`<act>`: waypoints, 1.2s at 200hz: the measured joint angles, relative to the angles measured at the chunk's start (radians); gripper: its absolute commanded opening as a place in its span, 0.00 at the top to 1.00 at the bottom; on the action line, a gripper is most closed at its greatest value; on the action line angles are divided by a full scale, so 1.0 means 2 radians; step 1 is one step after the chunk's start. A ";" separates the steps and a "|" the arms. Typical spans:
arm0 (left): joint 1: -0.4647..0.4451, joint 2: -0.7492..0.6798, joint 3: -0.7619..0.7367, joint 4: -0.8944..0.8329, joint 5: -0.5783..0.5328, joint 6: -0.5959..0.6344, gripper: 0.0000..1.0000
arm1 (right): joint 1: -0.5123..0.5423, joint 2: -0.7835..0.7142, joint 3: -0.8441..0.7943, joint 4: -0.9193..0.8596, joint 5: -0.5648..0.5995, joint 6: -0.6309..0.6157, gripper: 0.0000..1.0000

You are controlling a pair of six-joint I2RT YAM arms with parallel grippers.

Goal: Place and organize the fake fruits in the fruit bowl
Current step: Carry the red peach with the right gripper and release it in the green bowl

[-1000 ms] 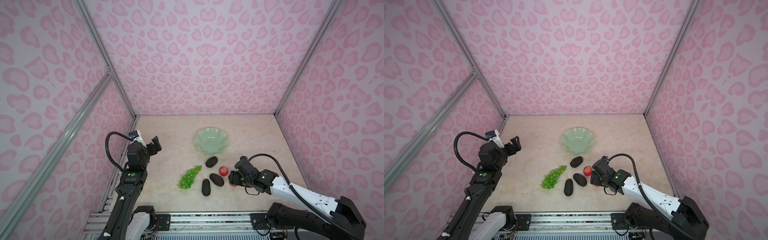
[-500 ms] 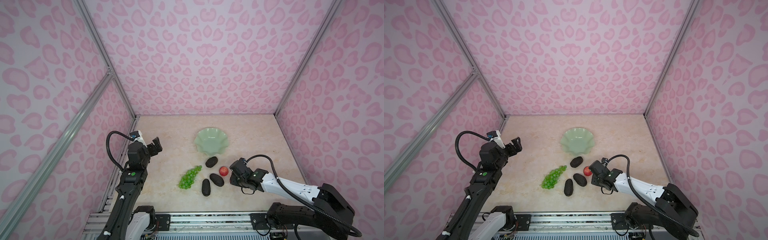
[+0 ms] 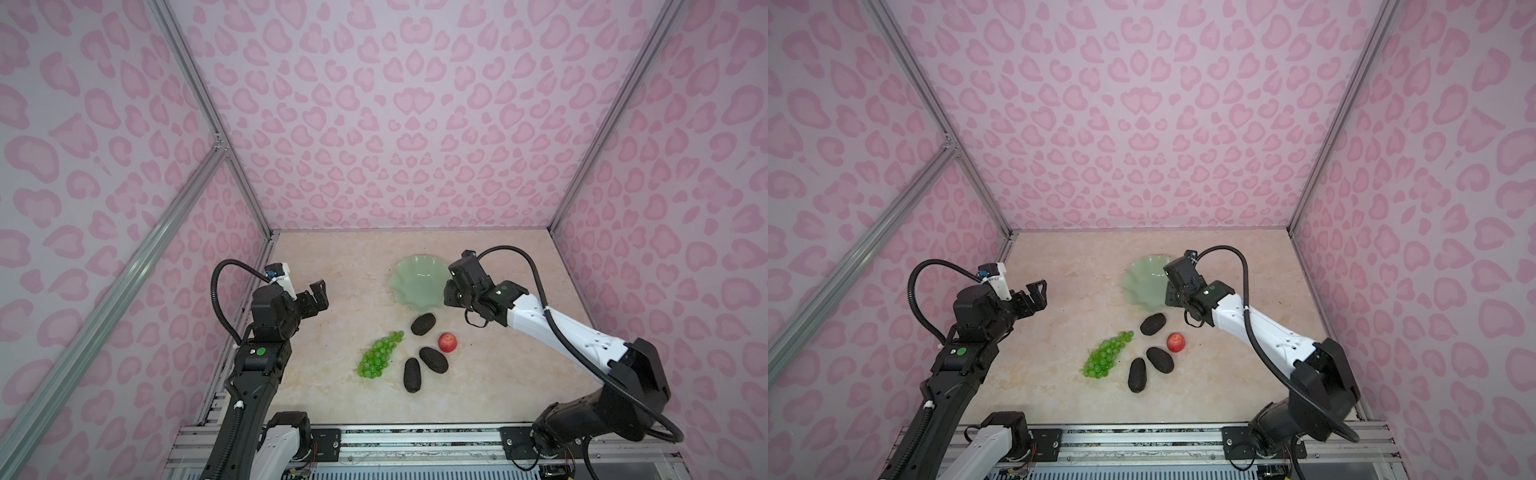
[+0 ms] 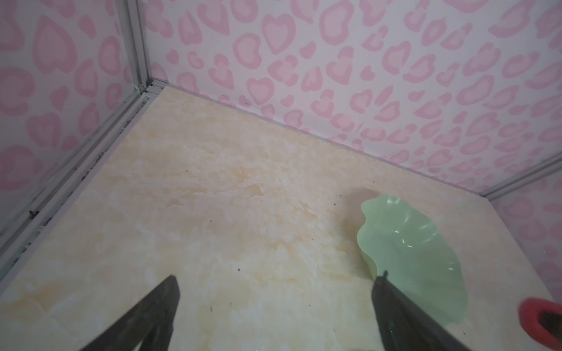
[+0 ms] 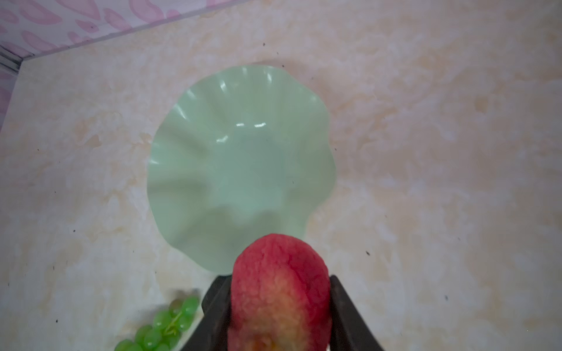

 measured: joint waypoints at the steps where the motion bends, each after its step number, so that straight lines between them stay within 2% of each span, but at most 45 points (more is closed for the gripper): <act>1: 0.000 -0.001 0.000 -0.002 0.003 0.000 0.03 | -0.001 0.007 0.006 0.000 -0.002 -0.003 0.65; 24: -0.009 -0.015 0.000 -0.039 0.041 -0.008 0.05 | -0.018 0.121 0.114 0.000 -0.033 -0.043 0.65; 47: -0.052 -0.033 -0.001 -0.074 0.056 -0.021 0.06 | -0.023 0.210 0.190 -0.001 -0.055 -0.072 0.65; 68: -0.114 -0.048 -0.006 -0.097 0.051 -0.044 0.07 | -0.027 0.267 0.233 -0.008 -0.073 -0.088 0.65; 99: -0.216 -0.051 -0.030 -0.113 0.014 -0.090 0.08 | -0.030 0.323 0.266 -0.010 -0.083 -0.096 0.62; 130: -0.307 -0.017 -0.039 -0.122 -0.035 -0.128 0.08 | -0.033 0.356 0.285 -0.012 -0.094 -0.098 0.52; 188: -0.446 0.087 -0.014 -0.119 -0.092 -0.167 0.08 | -0.042 0.348 0.273 -0.009 -0.108 -0.098 0.24; 215: -0.484 0.146 0.011 -0.115 -0.098 -0.174 0.07 | -0.047 0.260 0.232 -0.001 -0.103 -0.096 0.12; 240: -0.506 0.204 0.032 -0.112 -0.096 -0.177 0.07 | -0.058 0.143 0.160 0.034 -0.094 -0.094 0.08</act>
